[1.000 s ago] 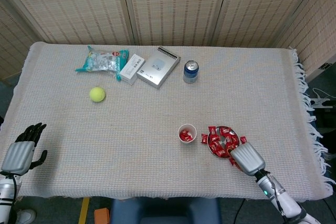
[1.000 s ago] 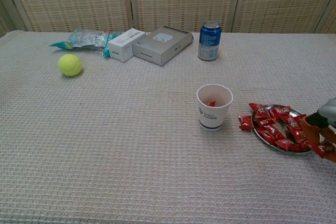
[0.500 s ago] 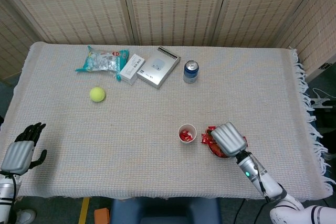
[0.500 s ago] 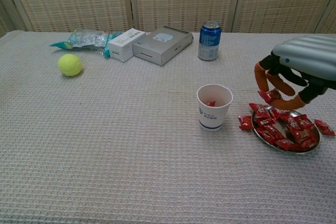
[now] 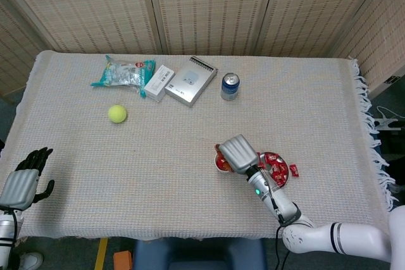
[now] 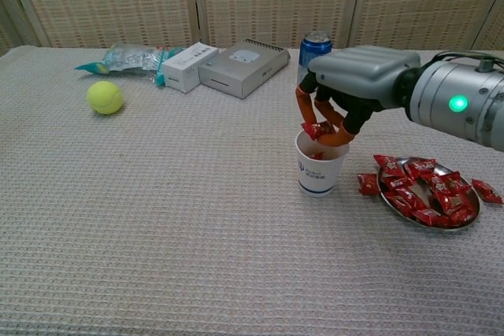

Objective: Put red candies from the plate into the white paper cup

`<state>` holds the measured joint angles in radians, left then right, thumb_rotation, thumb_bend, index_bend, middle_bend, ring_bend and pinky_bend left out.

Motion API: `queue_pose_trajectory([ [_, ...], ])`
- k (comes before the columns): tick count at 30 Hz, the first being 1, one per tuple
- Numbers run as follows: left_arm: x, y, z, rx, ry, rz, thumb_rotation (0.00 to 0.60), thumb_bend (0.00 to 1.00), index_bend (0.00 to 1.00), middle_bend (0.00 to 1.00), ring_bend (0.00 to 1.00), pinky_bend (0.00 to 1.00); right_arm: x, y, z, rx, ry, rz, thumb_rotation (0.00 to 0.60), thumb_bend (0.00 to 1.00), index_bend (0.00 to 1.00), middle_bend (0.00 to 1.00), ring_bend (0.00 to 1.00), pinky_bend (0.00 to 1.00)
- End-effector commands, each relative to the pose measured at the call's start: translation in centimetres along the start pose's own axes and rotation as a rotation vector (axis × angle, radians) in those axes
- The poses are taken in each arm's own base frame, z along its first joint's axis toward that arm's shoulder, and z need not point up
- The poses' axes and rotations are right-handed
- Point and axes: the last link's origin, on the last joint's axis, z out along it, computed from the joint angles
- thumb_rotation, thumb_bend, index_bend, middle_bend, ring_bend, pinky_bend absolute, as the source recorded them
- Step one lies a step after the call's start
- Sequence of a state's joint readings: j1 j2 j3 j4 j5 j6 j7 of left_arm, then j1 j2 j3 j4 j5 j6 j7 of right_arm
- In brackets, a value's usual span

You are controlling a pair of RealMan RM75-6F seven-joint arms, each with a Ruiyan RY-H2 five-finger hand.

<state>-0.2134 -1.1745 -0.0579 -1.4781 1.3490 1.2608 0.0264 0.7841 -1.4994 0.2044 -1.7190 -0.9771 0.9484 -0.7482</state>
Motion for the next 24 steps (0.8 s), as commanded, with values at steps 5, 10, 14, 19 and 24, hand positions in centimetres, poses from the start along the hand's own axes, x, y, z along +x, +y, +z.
queue_pose_trajectory([
  [5, 0.0, 0.0, 0.0, -0.003, -0.002, -0.001, 0.600, 0.45, 0.00, 0.00, 0.00, 0.18, -0.6, 0.0, 0.3, -0.025, -0.024, -0.043, 0.600, 0.24, 0.47, 0.76, 0.77, 1.00],
  [10, 0.0, 0.0, 0.0, -0.003, -0.002, 0.001, 0.600, 0.45, 0.00, 0.00, 0.00, 0.18, -0.2, 0.4, 0.0, -0.041, -0.026, -0.040, 0.600, 0.24, 0.34, 0.76, 0.77, 1.00],
  [14, 0.1, 0.0, -0.1, -0.003, 0.005, -0.002, 0.600, 0.45, 0.00, 0.00, 0.00, 0.18, 0.4, 2.1, -1.5, -0.077, 0.018, -0.044, 0.600, 0.24, 0.33, 0.76, 0.77, 1.00],
  [19, -0.1, 0.2, -0.2, -0.010, 0.001, 0.003, 0.600, 0.45, 0.00, 0.00, 0.00, 0.18, -1.3, 6.9, -5.4, -0.185, -0.006, -0.083, 0.600, 0.24, 0.31, 0.76, 0.77, 1.00],
  [24, -0.7, 0.7, -0.1, -0.015, -0.016, 0.023, 0.600, 0.45, 0.00, 0.00, 0.00, 0.18, -4.5, 10.9, -8.3, -0.258, -0.097, -0.130, 0.600, 0.22, 0.29, 0.76, 0.76, 1.00],
])
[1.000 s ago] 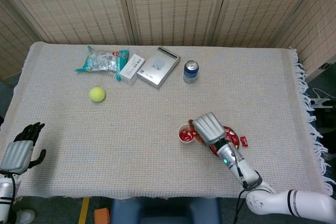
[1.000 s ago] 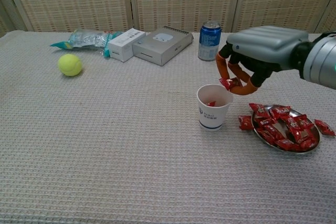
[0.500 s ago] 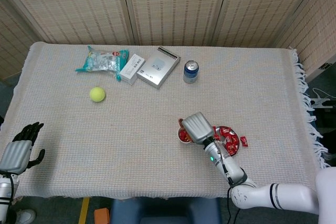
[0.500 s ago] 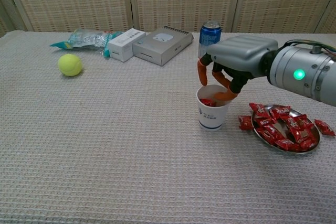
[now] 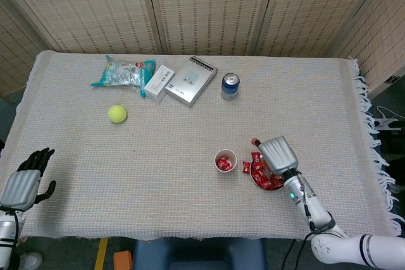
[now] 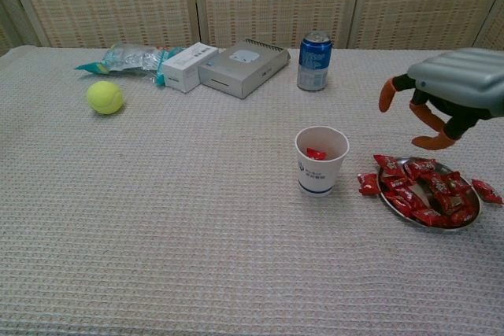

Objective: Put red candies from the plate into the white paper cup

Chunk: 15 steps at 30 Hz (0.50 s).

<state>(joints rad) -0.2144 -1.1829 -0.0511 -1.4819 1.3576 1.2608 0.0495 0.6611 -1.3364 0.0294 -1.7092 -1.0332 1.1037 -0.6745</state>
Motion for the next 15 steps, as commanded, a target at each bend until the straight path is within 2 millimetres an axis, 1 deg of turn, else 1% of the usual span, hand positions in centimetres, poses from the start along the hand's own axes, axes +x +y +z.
queue_pose_trajectory([
  [1, -0.4, 0.3, 0.1, -0.002, -0.010, 0.013, 0.600, 0.45, 0.00, 0.00, 0.00, 0.18, -3.0, 3.3, -1.7, -0.052, -0.072, -0.035, 0.600, 0.21, 0.28, 0.76, 0.76, 1.00],
  [4, -0.7, 0.4, 0.2, 0.001, -0.015, 0.022, 0.600, 0.45, 0.00, 0.00, 0.00, 0.18, -4.6, 4.7, -2.3, -0.068, -0.114, -0.048, 0.600, 0.21, 0.26, 0.76, 0.76, 1.00],
  [7, -0.8, 0.5, 0.2, 0.004, -0.018, 0.027, 0.600, 0.45, 0.00, 0.00, 0.00, 0.19, -5.9, 5.5, -2.7, -0.076, -0.148, -0.050, 0.600, 0.20, 0.25, 0.76, 0.76, 1.00],
  [10, -0.8, 0.5, 0.3, 0.004, -0.017, 0.028, 0.600, 0.45, 0.00, 0.00, 0.00, 0.19, -6.8, 6.1, -3.1, -0.081, -0.169, -0.050, 0.600, 0.20, 0.25, 0.76, 0.76, 1.00],
  [15, -0.8, 0.4, 0.3, 0.006, -0.020, 0.029, 0.600, 0.45, 0.00, 0.00, 0.00, 0.19, -7.8, 6.7, -3.5, -0.084, -0.189, -0.048, 0.600, 0.20, 0.29, 0.76, 0.76, 1.00],
])
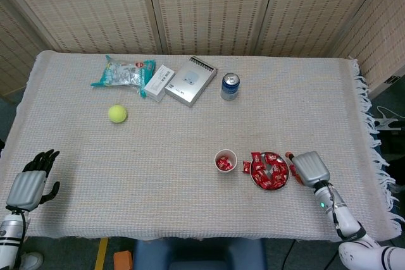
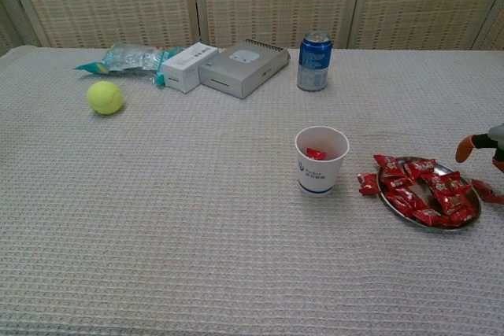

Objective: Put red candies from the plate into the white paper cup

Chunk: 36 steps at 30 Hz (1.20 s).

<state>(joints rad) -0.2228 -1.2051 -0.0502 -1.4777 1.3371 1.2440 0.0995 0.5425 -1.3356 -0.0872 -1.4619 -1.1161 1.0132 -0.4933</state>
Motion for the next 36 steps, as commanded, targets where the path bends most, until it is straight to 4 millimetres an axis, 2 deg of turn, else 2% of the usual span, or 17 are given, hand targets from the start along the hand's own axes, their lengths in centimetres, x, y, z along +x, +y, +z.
queue_pose_trajectory([
  [1, 0.0, 0.0, 0.0, -0.001, -0.002, 0.002, 0.600, 0.45, 0.00, 0.00, 0.00, 0.19, -0.7, 0.1, -0.1, 0.004, -0.017, 0.001, 0.600, 0.20, 0.29, 0.76, 0.76, 1.00],
  [10, -0.1, 0.0, 0.0, 0.002, -0.005, 0.005, 0.600, 0.45, 0.00, 0.00, 0.00, 0.19, -1.8, -0.2, 0.7, 0.008, -0.028, 0.002, 0.600, 0.20, 0.38, 0.76, 0.76, 1.00],
  [14, -0.1, 0.0, 0.0, 0.001, -0.005, 0.004, 0.600, 0.45, 0.00, 0.00, 0.00, 0.19, -1.8, -0.1, 0.9, 0.003, -0.016, 0.007, 0.600, 0.20, 0.44, 0.76, 0.76, 1.00],
  [20, -0.1, 0.0, 0.0, -0.001, -0.006, 0.004, 0.600, 0.45, 0.00, 0.00, 0.00, 0.19, -1.6, 0.0, 0.8, -0.001, -0.009, 0.012, 0.600, 0.20, 0.44, 0.76, 0.76, 1.00],
  [26, -0.1, 0.0, 0.0, -0.001, -0.007, 0.004, 0.600, 0.45, 0.00, 0.00, 0.00, 0.19, -1.2, 0.0, 0.8, 0.000, 0.007, 0.015, 0.600, 0.20, 0.49, 0.76, 0.76, 1.00],
  [30, -0.1, 0.0, 0.1, 0.002, -0.005, 0.002, 0.600, 0.45, 0.00, 0.00, 0.00, 0.19, -0.1, 0.1, 0.5, -0.003, 0.045, 0.035, 0.600, 0.20, 0.52, 0.76, 0.76, 1.00],
  [36, -0.2, 0.1, 0.1, -0.002, -0.011, 0.002, 0.600, 0.45, 0.00, 0.00, 0.00, 0.19, 3.9, -0.7, 0.0, 0.034, 0.143, 0.087, 0.600, 0.20, 0.53, 0.76, 0.76, 1.00],
])
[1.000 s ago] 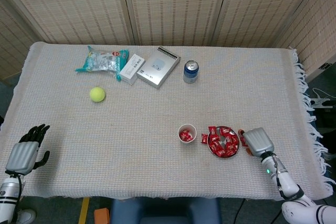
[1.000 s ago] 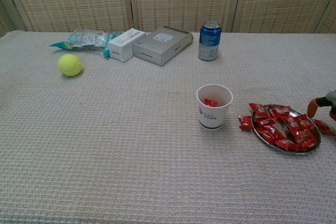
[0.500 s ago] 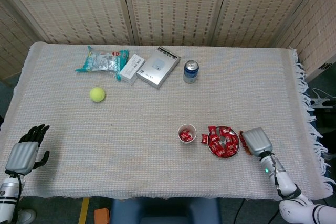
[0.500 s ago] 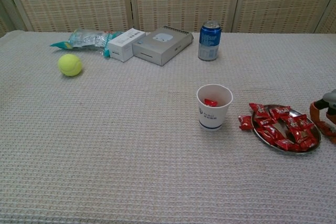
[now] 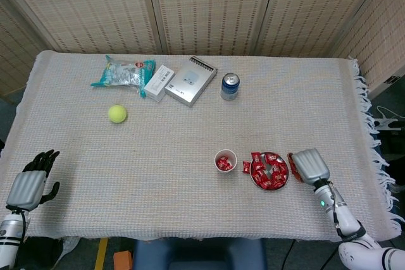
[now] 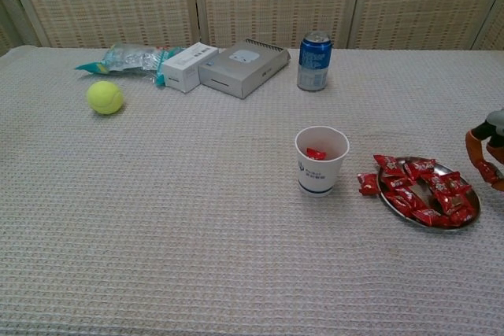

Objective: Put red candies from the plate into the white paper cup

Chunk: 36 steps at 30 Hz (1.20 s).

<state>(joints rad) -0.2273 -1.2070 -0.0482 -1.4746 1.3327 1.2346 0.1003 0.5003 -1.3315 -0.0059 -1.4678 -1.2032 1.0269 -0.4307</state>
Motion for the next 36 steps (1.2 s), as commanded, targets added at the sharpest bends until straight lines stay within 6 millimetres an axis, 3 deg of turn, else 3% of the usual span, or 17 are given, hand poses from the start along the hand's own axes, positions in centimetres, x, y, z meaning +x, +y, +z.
queue_pose_trajectory([
  [1, -0.1, 0.1, 0.0, -0.002, -0.003, 0.001, 0.600, 0.45, 0.00, 0.00, 0.00, 0.19, 3.0, -1.1, 0.1, 0.039, 0.070, 0.028, 0.600, 0.20, 0.53, 0.76, 0.76, 1.00],
  [5, -0.1, 0.1, 0.0, -0.002, -0.002, 0.001, 0.600, 0.45, 0.00, 0.00, 0.00, 0.19, 6.4, -4.3, 0.6, 0.123, 0.119, 0.076, 0.600, 0.20, 0.53, 0.76, 0.76, 1.00],
  [11, 0.2, -0.2, 0.0, 0.004, 0.004, -0.011, 0.600, 0.45, 0.00, 0.00, 0.00, 0.19, 9.4, -9.5, 2.0, 0.215, 0.150, 0.100, 0.600, 0.20, 0.52, 0.76, 0.76, 1.00],
  [20, 0.7, -0.6, 0.0, 0.002, 0.013, -0.035, 0.600, 0.45, 0.00, 0.00, 0.00, 0.19, 9.8, -15.2, 4.3, 0.267, 0.125, 0.110, 0.600, 0.20, 0.52, 0.76, 0.77, 1.00],
  [29, 0.8, -0.8, -0.1, 0.000, 0.014, -0.045, 0.600, 0.45, 0.00, 0.00, 0.00, 0.19, 9.2, -16.8, 5.5, 0.253, 0.118, 0.106, 0.600, 0.20, 0.49, 0.76, 0.77, 1.00],
  [36, 0.7, -0.7, -0.1, -0.001, 0.012, -0.042, 0.600, 0.45, 0.00, 0.00, 0.00, 0.19, 9.1, -16.2, 5.6, 0.236, 0.090, 0.088, 0.600, 0.20, 0.29, 0.76, 0.77, 1.00],
])
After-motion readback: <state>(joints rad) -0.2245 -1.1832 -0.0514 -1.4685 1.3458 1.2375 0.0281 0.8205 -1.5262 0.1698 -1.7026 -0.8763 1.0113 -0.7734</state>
